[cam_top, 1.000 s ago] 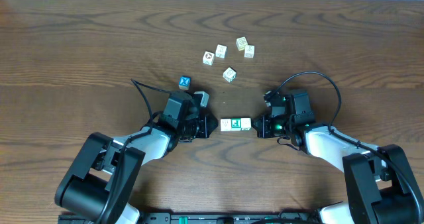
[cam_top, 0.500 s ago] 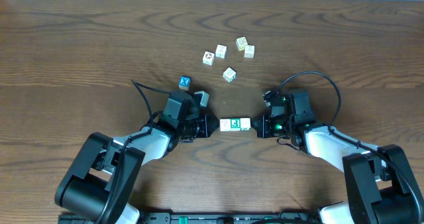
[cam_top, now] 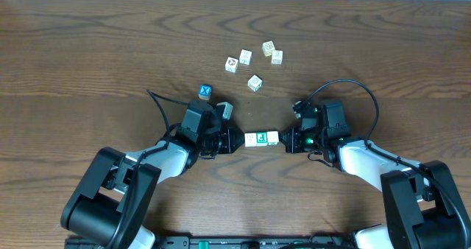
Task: Lift 3 blocks
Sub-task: 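Squeeze the row between both grippers, pressing ends toward each other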
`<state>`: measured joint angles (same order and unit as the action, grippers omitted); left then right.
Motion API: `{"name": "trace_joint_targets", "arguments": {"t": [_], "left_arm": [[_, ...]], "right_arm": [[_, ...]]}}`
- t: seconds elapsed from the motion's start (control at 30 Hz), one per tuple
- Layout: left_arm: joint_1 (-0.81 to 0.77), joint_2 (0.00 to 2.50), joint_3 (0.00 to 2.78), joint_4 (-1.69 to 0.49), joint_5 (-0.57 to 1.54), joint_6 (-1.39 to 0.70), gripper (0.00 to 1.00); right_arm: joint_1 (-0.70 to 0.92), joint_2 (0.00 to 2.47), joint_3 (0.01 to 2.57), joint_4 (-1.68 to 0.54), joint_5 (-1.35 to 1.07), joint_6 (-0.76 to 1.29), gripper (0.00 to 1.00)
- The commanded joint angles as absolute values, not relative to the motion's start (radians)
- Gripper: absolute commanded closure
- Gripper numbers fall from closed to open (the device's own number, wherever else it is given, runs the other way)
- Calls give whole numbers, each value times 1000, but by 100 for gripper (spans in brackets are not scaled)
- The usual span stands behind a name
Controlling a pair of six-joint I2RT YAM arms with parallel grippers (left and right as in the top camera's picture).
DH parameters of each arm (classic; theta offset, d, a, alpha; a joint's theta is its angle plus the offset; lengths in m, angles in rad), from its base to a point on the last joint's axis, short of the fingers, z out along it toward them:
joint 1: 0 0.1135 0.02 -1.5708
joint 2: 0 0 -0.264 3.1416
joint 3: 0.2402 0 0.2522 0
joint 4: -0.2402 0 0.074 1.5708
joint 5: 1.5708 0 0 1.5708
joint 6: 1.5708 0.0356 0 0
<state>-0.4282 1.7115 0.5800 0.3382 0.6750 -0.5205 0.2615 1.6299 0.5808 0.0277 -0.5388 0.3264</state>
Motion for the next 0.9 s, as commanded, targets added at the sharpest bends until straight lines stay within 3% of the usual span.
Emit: {"name": "trace_joint_targets", "arguments": {"t": [0.0, 0.87], "left_arm": [[-432, 1721, 588, 339, 700, -522, 92], [-432, 1721, 588, 311, 694, -509, 92]], "right_arm": [[288, 1637, 580, 32, -567, 352, 99], [321, 1637, 580, 30, -586, 253, 99]]}}
